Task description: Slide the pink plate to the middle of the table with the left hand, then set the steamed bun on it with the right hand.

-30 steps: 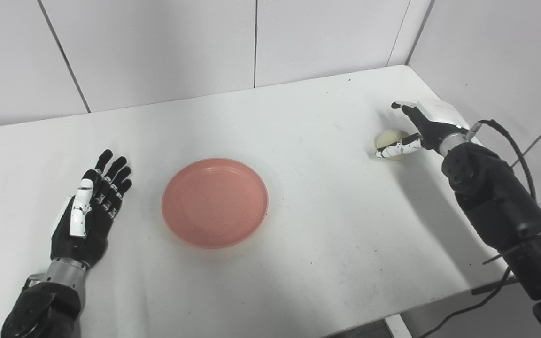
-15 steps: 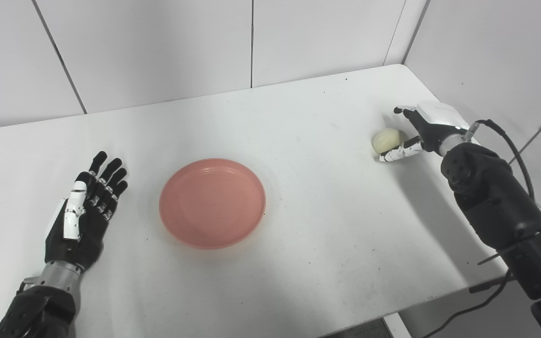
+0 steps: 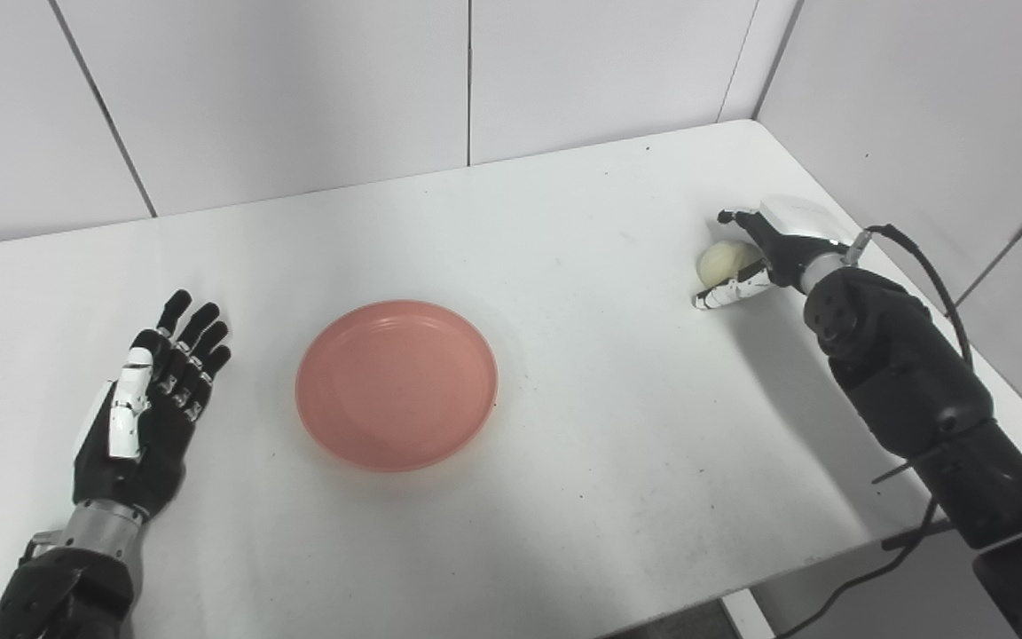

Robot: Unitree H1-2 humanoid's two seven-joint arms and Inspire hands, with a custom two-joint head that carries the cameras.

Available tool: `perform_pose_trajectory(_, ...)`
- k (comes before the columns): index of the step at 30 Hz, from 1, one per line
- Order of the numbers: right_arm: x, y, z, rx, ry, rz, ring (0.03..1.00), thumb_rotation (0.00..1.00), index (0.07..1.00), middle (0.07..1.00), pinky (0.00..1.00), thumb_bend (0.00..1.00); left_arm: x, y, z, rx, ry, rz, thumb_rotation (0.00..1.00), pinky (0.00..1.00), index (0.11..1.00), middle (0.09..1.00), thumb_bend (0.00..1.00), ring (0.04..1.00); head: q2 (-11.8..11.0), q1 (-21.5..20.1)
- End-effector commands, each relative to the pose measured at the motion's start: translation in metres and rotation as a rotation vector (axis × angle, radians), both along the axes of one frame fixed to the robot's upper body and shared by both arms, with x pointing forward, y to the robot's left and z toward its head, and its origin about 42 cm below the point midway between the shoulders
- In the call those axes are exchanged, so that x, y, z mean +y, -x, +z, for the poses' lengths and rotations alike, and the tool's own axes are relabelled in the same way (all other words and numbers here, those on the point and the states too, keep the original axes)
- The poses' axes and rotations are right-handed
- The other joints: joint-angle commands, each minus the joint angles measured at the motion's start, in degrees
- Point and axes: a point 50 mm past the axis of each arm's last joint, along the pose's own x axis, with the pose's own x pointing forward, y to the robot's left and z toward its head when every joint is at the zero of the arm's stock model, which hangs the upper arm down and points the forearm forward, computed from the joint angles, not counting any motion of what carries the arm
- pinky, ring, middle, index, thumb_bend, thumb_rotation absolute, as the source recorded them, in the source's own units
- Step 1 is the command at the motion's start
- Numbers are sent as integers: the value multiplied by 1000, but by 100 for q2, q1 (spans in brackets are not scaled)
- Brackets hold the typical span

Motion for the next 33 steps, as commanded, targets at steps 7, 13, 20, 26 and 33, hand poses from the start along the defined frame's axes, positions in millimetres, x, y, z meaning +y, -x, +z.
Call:
perform_pose_trajectory(7,-4,-16,19,-115,5,22,801,239,803,843,691,745,9,15,-29,149,-24,20,1000,994,979,959,394,973,24,8)
perform_pose_trajectory(13,-23,-30,8,-153,-28,24,462,135,493,507,418,503,8,14,-29,153,-28,26,1000,985,975,957,398,966,24,8)
perform_pose_trajectory(20,-30,-34,7,-139,-36,-1,438,134,485,481,394,497,7,15,-28,151,-26,24,1000,990,975,957,396,970,42,17)
perform_pose_trajectory(26,-34,-30,11,-129,-28,-13,439,136,485,475,400,496,7,14,-29,154,-18,23,1000,990,979,957,394,968,34,42)
perform_pose_trajectory(33,-39,-26,13,-129,-37,-23,460,138,488,512,412,495,5,15,-28,153,-18,15,1000,996,984,962,402,974,31,58)
